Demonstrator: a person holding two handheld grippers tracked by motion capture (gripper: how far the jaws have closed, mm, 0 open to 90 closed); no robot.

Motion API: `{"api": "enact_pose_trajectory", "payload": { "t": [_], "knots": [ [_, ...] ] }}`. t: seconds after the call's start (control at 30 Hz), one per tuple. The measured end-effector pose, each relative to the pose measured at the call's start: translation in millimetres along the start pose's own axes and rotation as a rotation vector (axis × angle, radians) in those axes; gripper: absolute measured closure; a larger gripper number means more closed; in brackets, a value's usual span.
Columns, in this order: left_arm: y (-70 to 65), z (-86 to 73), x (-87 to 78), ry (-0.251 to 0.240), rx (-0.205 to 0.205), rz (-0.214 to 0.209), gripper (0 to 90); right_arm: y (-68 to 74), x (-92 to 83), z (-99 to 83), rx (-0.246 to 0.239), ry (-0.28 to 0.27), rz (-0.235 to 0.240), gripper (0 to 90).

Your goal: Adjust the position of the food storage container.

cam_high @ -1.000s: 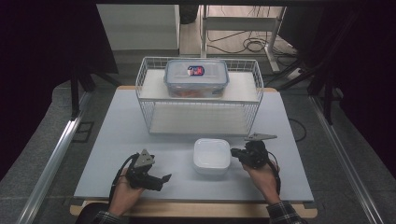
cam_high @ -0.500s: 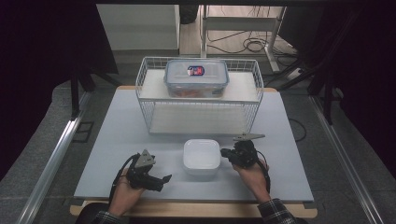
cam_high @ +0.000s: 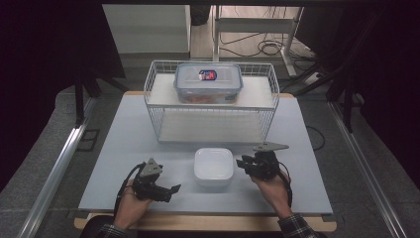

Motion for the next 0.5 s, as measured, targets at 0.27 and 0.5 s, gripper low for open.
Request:
{"api": "enact_pose_trajectory", "payload": {
  "t": [0.27, 0.5],
  "knots": [
    [1.8, -1.0, -1.0, 0.006, 0.012, 0.010, 2.8, 4.0, -10.0, 0.8, -0.063, -0.024, 0.014, 37.7],
    [2.6, -2.2, -1.0, 0.014, 0.018, 0.013, 2.7, 5.7, -13.5, -2.5, -0.059, -0.037, 0.049, 15.7]
  ]
}}
Point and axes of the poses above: each handheld gripper's, and its own axes: x roughly forward along the jaws, z roughly out of its top, y roughly to its left, the point moved 3 cm from there along x, roughly forward along the jaws, and after that the axes turned 12 degrees about -y, right-handed, at the moved point
